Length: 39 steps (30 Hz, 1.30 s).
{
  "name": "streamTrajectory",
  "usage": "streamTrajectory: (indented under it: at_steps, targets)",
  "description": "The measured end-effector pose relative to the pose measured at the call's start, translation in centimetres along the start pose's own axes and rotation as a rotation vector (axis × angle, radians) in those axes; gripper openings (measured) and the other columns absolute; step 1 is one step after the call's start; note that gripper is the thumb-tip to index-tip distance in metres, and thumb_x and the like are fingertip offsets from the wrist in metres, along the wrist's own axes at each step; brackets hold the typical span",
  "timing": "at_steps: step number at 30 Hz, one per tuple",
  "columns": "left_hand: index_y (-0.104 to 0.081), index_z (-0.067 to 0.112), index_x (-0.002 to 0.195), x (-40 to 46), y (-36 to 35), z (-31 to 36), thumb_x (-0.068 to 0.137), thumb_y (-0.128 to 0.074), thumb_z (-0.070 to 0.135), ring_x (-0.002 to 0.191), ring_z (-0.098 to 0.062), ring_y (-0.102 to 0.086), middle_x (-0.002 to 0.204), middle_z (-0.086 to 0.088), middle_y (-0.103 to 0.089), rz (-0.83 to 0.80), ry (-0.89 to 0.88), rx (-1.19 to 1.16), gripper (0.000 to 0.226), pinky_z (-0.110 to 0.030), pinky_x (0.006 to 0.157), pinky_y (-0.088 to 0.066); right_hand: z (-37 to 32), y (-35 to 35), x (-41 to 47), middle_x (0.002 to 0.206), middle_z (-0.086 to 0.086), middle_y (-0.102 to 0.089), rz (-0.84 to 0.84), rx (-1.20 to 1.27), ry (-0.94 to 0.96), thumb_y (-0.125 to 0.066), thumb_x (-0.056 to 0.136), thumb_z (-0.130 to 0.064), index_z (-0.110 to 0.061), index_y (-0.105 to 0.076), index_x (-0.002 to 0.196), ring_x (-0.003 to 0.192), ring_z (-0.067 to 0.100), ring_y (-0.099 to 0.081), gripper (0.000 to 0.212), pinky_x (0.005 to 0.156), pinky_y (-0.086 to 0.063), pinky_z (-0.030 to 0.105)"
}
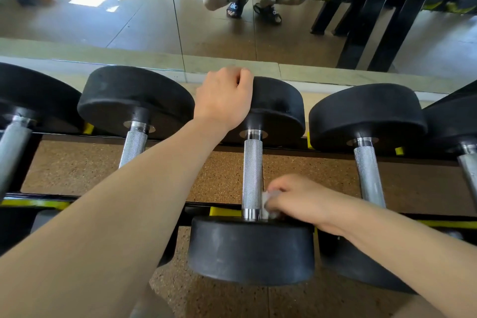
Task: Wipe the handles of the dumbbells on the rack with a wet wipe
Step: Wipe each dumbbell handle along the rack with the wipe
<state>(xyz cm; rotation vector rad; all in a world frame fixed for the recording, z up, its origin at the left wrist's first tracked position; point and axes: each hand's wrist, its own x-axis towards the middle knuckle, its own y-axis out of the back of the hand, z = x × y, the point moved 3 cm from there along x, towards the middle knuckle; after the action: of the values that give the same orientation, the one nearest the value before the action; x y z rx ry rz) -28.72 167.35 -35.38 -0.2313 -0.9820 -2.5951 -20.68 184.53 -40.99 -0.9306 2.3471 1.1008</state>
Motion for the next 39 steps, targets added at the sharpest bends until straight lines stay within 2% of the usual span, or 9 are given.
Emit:
streamTrajectory:
  at_steps: [10, 14, 16, 20, 26, 32, 34, 36, 39]
  targets:
    - [-0.042, 0.021, 0.06, 0.1, -0.1, -0.2, 0.104, -0.032, 0.031, 0.057, -0.015, -0.044, 0.058, 0.0, -0.042, -0.019, 0.009, 0.008, 0.047, -0.028, 0.052, -0.028, -2.8, 0.3, -2.3, 0.08, -0.009, -0.066, -0.11, 0.122, 0.121, -0.066, 0.088, -0.022, -0.018, -0.076, 0.087, 0.079, 0.001, -0.059, 0.011, 0.08, -0.043, 0.023]
    - [-0.045, 0.02, 0.06, 0.1, 0.1, -0.3, 0.104, -0.032, 0.032, 0.059, -0.015, -0.049, 0.059, -0.001, -0.047, -0.004, -0.016, 0.014, 0.048, -0.029, 0.052, -0.029, -4.8, 0.4, -1.8, 0.09, -0.017, -0.057, 0.332, -0.152, 0.411, -0.055, 0.095, -0.024, -0.026, -0.065, 0.098, 0.079, -0.006, -0.054, 0.01, 0.064, -0.039, 0.011]
    - [-0.047, 0.019, 0.061, 0.1, 0.1, -0.4, 0.105, -0.032, 0.032, 0.059, -0.014, -0.049, 0.059, 0.0, -0.048, -0.007, -0.033, 0.005, 0.048, -0.027, 0.052, -0.029, -5.5, 0.1, -1.4, 0.105, -0.014, -0.053, 0.383, -0.452, 0.533, -0.049, 0.097, -0.022, -0.024, -0.059, 0.107, 0.087, 0.001, -0.047, 0.014, 0.068, -0.037, 0.015]
    - [-0.046, 0.019, 0.059, 0.1, 0.0, -0.5, 0.105, -0.032, 0.031, 0.057, -0.014, -0.049, 0.057, 0.001, -0.047, -0.012, -0.047, 0.011, 0.05, -0.024, 0.052, -0.03, -4.4, -1.0, -0.2, 0.122, -0.013, -0.047, 0.189, -0.747, 0.564, -0.056, 0.095, -0.03, -0.03, -0.06, 0.114, 0.102, 0.004, -0.034, 0.02, 0.081, -0.033, 0.02]
    - [-0.047, 0.02, 0.062, -0.1, 0.2, -0.2, 0.106, -0.031, 0.032, 0.058, -0.012, -0.048, 0.061, 0.001, -0.049, -0.003, -0.041, 0.045, 0.048, -0.024, 0.053, -0.029, -4.2, -1.1, 0.5, 0.107, -0.015, -0.066, 0.046, -0.614, 0.478, -0.064, 0.088, -0.025, -0.026, -0.077, 0.097, 0.098, 0.004, -0.058, 0.016, 0.093, -0.049, 0.033]
    - [-0.051, 0.019, 0.065, 0.2, 0.1, -0.2, 0.103, -0.029, 0.035, 0.07, -0.022, -0.057, 0.067, -0.002, -0.053, -0.026, -0.018, 0.024, 0.046, -0.035, 0.064, -0.046, -4.0, -1.1, -0.1, 0.113, -0.03, -0.067, -0.164, -0.472, 0.229, -0.049, 0.086, -0.05, -0.045, -0.072, 0.103, 0.107, -0.004, -0.059, 0.028, 0.102, -0.046, 0.034]
    - [-0.05, 0.018, 0.064, 0.1, 0.1, -0.2, 0.103, -0.03, 0.034, 0.067, -0.022, -0.055, 0.066, -0.003, -0.051, -0.028, -0.009, 0.016, 0.046, -0.036, 0.064, -0.044, -3.7, -1.1, -0.6, 0.113, -0.023, -0.069, -0.144, -0.43, 0.216, -0.047, 0.088, -0.048, -0.037, -0.074, 0.104, 0.106, 0.0, -0.061, 0.033, 0.101, -0.046, 0.033]
    - [-0.046, 0.017, 0.061, 0.0, 0.0, -0.2, 0.103, -0.03, 0.032, 0.062, -0.019, -0.049, 0.064, -0.003, -0.048, -0.043, 0.002, 0.02, 0.047, -0.034, 0.062, -0.038, -3.2, -1.2, -1.0, 0.092, -0.001, -0.072, -0.035, -0.396, 0.246, -0.048, 0.085, -0.048, -0.016, -0.073, 0.083, 0.087, 0.014, -0.065, 0.041, 0.087, -0.052, 0.038]
    - [-0.039, 0.017, 0.058, -0.2, 0.2, 0.0, 0.103, -0.032, 0.029, 0.057, -0.017, -0.041, 0.06, -0.002, -0.041, -0.042, 0.018, 0.031, 0.047, -0.033, 0.054, -0.029, -2.5, -0.8, -1.9, 0.073, 0.021, -0.052, 0.08, -0.345, 0.264, -0.054, 0.086, -0.037, -0.011, -0.046, 0.056, 0.065, 0.03, -0.052, 0.04, 0.061, -0.041, 0.04]
